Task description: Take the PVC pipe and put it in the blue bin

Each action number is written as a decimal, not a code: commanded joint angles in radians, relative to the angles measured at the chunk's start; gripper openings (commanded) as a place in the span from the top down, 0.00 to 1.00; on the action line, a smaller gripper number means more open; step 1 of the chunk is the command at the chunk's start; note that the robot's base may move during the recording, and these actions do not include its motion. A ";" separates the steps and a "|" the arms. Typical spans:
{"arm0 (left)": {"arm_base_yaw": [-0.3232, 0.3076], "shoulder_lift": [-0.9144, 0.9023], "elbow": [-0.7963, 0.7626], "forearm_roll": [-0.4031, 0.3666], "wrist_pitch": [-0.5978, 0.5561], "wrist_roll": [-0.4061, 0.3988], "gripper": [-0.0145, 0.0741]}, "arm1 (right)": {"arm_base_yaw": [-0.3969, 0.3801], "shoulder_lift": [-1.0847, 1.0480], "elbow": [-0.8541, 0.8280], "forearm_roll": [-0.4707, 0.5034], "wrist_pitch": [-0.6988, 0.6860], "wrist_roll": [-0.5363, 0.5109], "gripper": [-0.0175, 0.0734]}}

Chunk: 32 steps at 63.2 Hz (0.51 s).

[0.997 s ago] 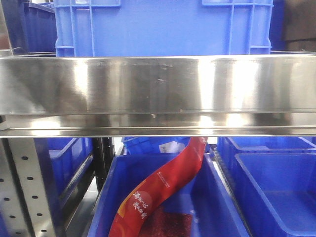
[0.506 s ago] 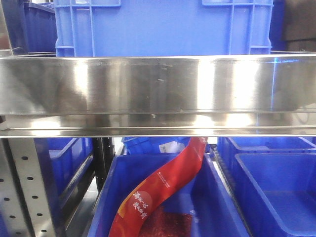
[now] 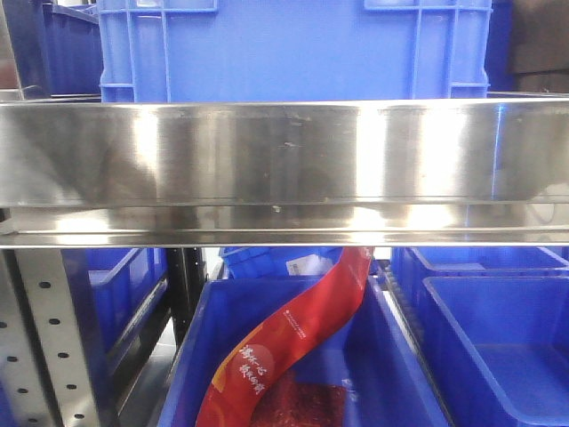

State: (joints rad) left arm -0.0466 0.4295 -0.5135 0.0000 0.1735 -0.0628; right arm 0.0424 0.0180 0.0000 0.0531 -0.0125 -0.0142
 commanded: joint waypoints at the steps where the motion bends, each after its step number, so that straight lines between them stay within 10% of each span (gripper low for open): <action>1: 0.004 -0.006 0.002 0.000 -0.011 0.001 0.96 | -0.006 -0.005 0.000 0.004 -0.018 -0.005 0.99; 32: 0.004 -0.006 0.002 0.000 -0.011 0.001 0.96 | -0.006 -0.007 0.000 0.004 -0.017 -0.005 0.99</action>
State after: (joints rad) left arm -0.0466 0.4295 -0.5135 0.0000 0.1735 -0.0628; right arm 0.0424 0.0180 0.0000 0.0538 -0.0125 -0.0142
